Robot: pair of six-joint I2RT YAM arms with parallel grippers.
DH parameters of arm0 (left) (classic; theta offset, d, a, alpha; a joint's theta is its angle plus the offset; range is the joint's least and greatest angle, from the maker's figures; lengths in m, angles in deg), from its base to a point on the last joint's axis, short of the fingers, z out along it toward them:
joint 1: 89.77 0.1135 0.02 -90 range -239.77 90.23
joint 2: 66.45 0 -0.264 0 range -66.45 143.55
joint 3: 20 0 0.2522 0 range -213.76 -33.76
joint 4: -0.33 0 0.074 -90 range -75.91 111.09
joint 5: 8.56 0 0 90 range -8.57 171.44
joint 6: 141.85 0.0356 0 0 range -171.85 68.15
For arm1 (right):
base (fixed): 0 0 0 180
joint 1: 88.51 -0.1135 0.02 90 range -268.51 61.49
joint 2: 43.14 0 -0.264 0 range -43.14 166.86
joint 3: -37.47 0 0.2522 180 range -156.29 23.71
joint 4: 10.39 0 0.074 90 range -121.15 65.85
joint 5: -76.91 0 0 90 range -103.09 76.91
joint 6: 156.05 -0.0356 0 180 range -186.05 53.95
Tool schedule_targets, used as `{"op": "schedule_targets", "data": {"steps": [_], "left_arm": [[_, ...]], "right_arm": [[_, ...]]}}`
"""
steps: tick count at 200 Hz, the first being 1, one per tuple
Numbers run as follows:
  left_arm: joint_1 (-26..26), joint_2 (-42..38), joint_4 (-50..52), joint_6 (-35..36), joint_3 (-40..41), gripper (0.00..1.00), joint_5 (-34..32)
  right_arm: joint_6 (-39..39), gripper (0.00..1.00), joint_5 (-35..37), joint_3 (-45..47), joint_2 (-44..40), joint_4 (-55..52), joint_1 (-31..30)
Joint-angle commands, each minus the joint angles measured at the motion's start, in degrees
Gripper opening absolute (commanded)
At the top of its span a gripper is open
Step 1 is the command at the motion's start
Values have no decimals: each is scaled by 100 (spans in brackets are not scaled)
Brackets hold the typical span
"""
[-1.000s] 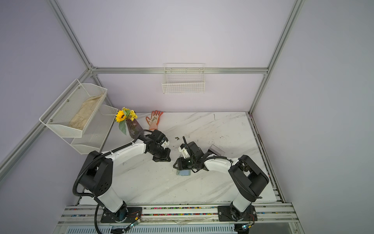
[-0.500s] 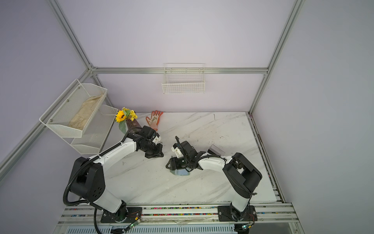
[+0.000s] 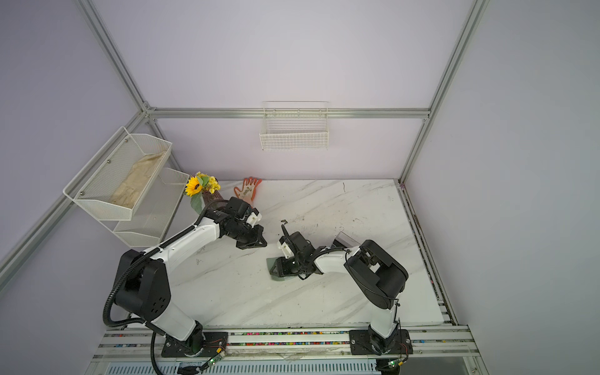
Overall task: Insert credit cards into a card holder
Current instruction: Open the card holder at the center of the board.
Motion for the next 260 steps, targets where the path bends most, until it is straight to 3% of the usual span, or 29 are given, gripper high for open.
{"op": "schedule_targets", "data": {"steps": [1,37,111,186,260], "left_arm": [[-18,47,-228,-73,-377,0,325],[-153,237,-421,-145,-224,0,414],[-208,303,-902,-321,915,0,216],[-206,640,-1278,-383,1171,0,389],[-226,1094,-1574,-420,1372,0,450]], "right_arm": [[-61,44,18,174,146,64,-33],[-66,46,16,260,83,114,-37],[-335,46,72,592,-356,436,-41],[-736,41,342,738,-381,568,-41],[-643,40,514,570,-739,175,-35]]}}
